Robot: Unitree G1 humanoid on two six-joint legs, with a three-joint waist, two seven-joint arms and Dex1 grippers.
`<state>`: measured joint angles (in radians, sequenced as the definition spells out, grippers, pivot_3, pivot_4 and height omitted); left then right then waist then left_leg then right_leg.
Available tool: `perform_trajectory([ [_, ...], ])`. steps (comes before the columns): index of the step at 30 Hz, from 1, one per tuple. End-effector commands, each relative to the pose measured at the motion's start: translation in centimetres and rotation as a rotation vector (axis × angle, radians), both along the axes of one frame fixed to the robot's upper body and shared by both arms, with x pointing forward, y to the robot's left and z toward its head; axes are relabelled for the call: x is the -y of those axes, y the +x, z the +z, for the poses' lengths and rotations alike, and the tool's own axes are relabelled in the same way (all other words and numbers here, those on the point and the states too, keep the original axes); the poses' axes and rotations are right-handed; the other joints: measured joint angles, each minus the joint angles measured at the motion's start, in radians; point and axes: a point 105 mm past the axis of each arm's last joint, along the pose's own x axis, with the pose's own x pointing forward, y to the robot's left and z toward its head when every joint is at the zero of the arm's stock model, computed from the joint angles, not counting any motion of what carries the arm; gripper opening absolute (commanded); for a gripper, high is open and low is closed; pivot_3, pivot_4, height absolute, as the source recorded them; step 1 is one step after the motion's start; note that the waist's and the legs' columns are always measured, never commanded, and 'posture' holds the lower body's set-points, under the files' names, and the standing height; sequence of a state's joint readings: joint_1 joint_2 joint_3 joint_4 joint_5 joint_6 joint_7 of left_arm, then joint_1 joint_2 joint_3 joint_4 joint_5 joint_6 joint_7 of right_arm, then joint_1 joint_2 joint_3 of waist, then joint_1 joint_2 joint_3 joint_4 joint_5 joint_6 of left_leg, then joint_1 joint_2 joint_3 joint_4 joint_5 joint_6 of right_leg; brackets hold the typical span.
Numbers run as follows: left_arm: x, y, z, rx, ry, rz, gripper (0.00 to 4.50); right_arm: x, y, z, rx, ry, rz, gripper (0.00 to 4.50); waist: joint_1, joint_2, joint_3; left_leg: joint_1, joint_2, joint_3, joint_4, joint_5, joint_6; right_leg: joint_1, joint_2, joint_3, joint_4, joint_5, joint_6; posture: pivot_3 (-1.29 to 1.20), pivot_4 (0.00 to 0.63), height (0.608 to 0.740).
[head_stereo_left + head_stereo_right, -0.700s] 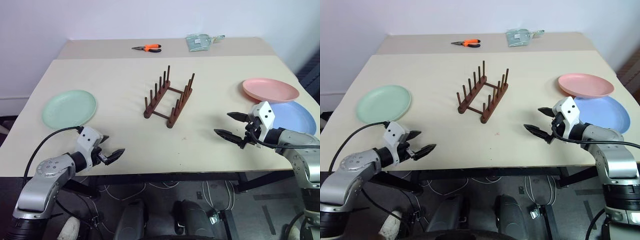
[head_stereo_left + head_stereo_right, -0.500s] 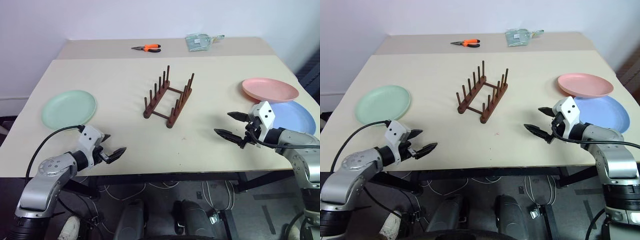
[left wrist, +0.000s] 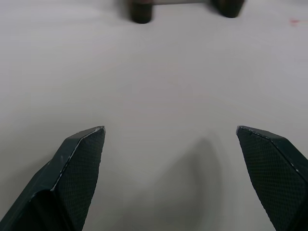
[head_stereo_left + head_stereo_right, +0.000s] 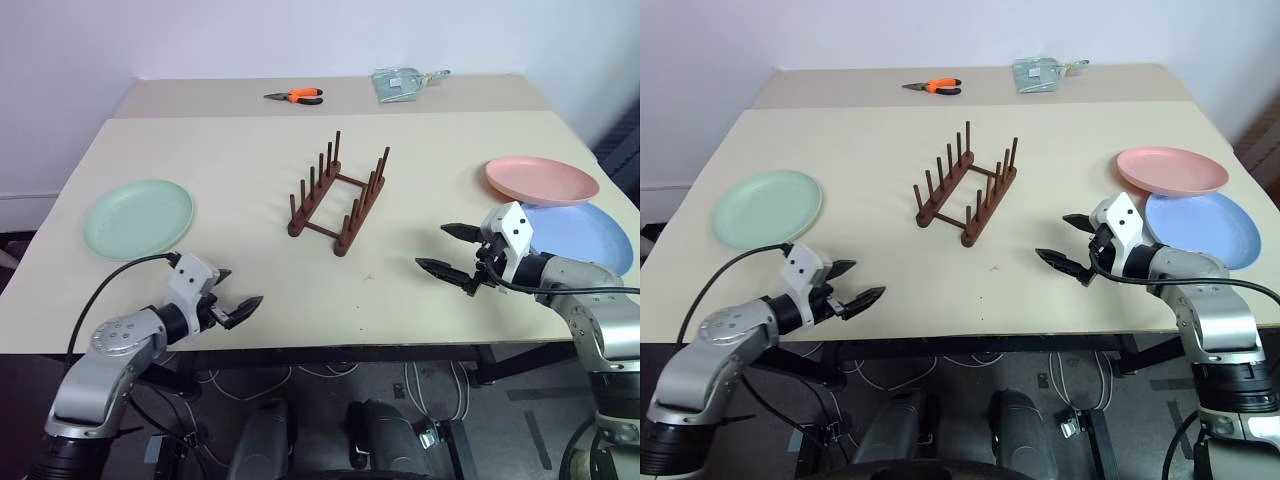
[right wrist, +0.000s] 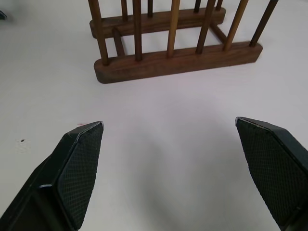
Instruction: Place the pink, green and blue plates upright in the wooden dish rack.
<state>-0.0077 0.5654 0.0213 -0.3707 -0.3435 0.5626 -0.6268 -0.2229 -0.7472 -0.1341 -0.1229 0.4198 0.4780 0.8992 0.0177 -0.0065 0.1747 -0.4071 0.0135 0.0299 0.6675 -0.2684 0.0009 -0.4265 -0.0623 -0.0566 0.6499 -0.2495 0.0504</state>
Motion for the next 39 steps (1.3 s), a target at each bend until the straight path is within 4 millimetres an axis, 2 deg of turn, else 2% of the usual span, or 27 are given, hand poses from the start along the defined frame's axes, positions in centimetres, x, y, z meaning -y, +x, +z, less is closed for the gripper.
perform_trajectory([
  [1, 3.5, 1.2, 0.5, 0.069, 0.015, -0.040, 4.48, -1.6, -0.8, 0.8, 0.048, 0.002, 0.043, 4.50, 0.006, 0.000, 0.000, 0.000, 0.000, 0.000, 0.000, 0.000, 0.000, 0.000, 0.000, 0.000, 0.000, 0.000, 0.000, 0.00, 0.150, 0.740],
  [3, 5.2, 2.8, 0.2, 0.064, 0.022, -0.008, 4.48, -2.2, -1.3, 0.8, 0.058, -0.013, 0.049, 4.50, 0.007, 0.000, 0.000, 0.000, -0.001, 0.000, 0.000, 0.000, 0.000, 0.000, 0.000, 0.000, 0.000, 0.001, 0.002, 0.00, 0.150, 0.740],
  [6, 9.8, 4.6, 0.0, 0.069, 0.013, -0.045, 4.48, -2.8, -2.0, 0.4, 0.065, -0.023, 0.056, 4.50, 0.020, -0.001, 0.000, 0.000, -0.001, 0.000, 0.001, 0.000, 0.000, 0.000, 0.001, 0.000, 0.000, 0.002, 0.003, 0.00, 0.150, 0.740],
  [8, 11.6, 6.1, -0.6, 0.020, -0.005, 0.006, 4.48, -3.1, -2.3, 0.1, 0.060, -0.019, 0.056, 4.50, 0.022, -0.001, 0.000, 0.000, -0.002, 0.000, 0.001, 0.000, 0.000, 0.001, 0.000, 0.000, -0.001, 0.002, 0.004, 0.00, 0.150, 0.740],
  [11, 14.5, 6.9, -0.6, -0.005, -0.023, -0.015, 4.48, -3.3, -2.3, 0.1, 0.062, -0.019, 0.058, 4.50, 0.022, -0.001, 0.000, -0.001, -0.003, 0.000, 0.001, 0.000, 0.000, 0.001, 0.000, 0.000, -0.001, 0.002, 0.005, 0.00, 0.150, 0.740],
  [18, 17.4, 8.6, -1.0, -0.081, -0.047, 0.008, 4.48, -3.9, -1.7, 0.7, 0.088, -0.018, 0.057, 4.50, 0.024, -0.002, -0.001, 0.000, -0.003, 0.000, 0.001, 0.000, 0.000, 0.002, 0.000, 0.000, -0.001, 0.002, 0.005, 0.00, 0.150, 0.740],
  [19, 17.7, 8.6, -0.9, -0.081, -0.052, 0.002, 4.25, -3.9, -1.7, 0.7, 0.090, -0.019, 0.056, 4.50, 0.024, -0.002, -0.001, 0.000, -0.004, -0.001, 0.002, 0.000, 0.000, 0.002, 0.000, 0.000, -0.001, 0.002, 0.005, 0.00, 0.150, 0.740],
  [21, 18.2, 8.7, -0.6, -0.078, -0.069, 0.001, 3.66, -3.9, -1.7, 0.8, 0.094, -0.019, 0.055, 4.50, 0.024, -0.002, -0.001, 0.000, -0.004, -0.001, 0.002, 0.000, 0.000, 0.002, 0.000, 0.000, -0.001, 0.002, 0.006, 0.00, 0.150, 0.740],
  [27, 17.9, 8.9, -0.2, -0.046, -0.064, -0.006, 0.91, -3.4, -2.1, 0.7, 0.097, -0.034, 0.044, 4.50, 0.024, -0.002, -0.001, 0.000, -0.004, -0.001, 0.002, 0.000, 0.000, 0.002, -0.001, 0.000, -0.001, 0.002, 0.006, 0.00, 0.150, 0.740],
  [30, 17.9, 8.4, 0.4, 0.025, -0.052, -0.121, 0.82, -2.7, -2.7, 0.5, 0.082, -0.085, 0.047, 4.50, 0.021, -0.001, -0.001, 0.000, -0.004, -0.001, 0.002, 0.000, 0.000, 0.003, -0.001, 0.000, -0.001, 0.002, 0.006, 0.00, 0.150, 0.740],
  [34, 17.9, 6.2, 2.2, 0.142, -0.050, -0.429, 0.82, -1.6, -3.8, 0.1, 0.041, -0.141, 0.066, 4.50, 0.022, -0.001, -0.001, 0.000, -0.004, -0.001, 0.001, 0.000, 0.000, 0.002, 0.000, 0.000, -0.001, 0.002, 0.006, 0.00, 0.150, 0.740],
  [36, 16.7, 4.9, 2.3, 0.164, 0.008, -0.635, 0.82, -0.9, -3.9, 0.0, 0.035, -0.156, 0.049, 4.50, 0.021, -0.001, -0.001, 0.000, -0.004, -0.001, 0.002, 0.000, 0.000, 0.002, 0.000, 0.000, -0.002, 0.002, 0.005, 0.00, 0.150, 0.740],
  [39, 15.1, 5.2, 1.3, 0.130, 0.082, -0.740, 0.82, -0.1, -3.9, -0.1, 0.036, -0.165, 0.026, 4.50, 0.021, -0.001, 0.000, 0.000, -0.004, 0.000, 0.001, 0.000, 0.000, 0.002, 0.000, 0.000, -0.002, 0.002, 0.005, 0.00, 0.150, 0.740],
])
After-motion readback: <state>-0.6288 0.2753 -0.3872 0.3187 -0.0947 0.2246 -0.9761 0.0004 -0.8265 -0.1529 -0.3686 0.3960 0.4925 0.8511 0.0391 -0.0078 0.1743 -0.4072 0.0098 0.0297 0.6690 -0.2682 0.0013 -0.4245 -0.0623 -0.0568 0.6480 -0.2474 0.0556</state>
